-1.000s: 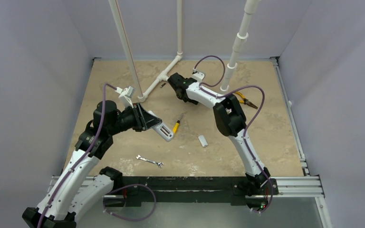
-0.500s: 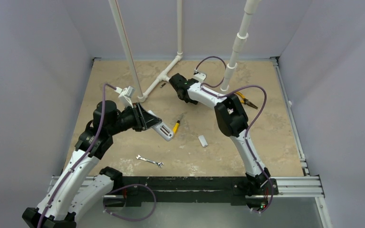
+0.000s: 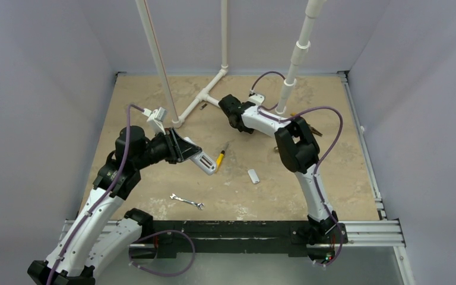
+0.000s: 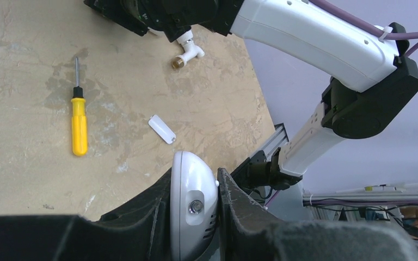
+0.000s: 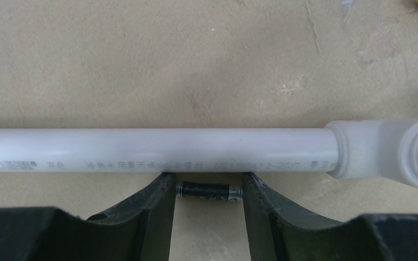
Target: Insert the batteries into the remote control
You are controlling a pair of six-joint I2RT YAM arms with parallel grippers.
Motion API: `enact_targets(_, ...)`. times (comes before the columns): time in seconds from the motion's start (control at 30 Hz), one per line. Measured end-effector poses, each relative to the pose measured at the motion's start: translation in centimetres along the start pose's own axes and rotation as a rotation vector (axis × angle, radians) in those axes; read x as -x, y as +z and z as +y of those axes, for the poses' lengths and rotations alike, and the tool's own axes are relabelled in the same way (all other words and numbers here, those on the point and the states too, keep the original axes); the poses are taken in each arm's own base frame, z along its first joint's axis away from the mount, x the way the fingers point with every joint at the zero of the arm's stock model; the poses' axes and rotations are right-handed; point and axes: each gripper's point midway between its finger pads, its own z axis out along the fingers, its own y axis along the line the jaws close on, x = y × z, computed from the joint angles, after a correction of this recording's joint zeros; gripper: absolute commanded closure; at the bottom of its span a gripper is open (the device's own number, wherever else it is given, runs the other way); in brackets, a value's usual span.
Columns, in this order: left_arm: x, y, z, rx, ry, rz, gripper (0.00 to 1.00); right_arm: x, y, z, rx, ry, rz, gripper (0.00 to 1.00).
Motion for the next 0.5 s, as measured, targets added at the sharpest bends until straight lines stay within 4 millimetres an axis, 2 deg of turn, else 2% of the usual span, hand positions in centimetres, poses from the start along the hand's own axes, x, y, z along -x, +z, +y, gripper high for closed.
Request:
enact_targets(0.1, 0.0, 0.0, 0.0, 0.002, 0.0, -0.001, 1.0, 0.0, 0.0, -1.1, 0.008, -0.035, -0.004, 0.79)
enact_targets(0.27, 0.0, 0.1, 0.1, 0.005, -0.002, 0.002, 1.0, -0.4, -0.5, -3.2, 0.094, -0.128, 0.019, 0.8)
enact_targets(0.5, 0.0, 0.1, 0.2, 0.008, -0.001, -0.001, 1.0, -2.2, -2.3, -5.1, 0.265, -0.279, 0.053, 0.79)
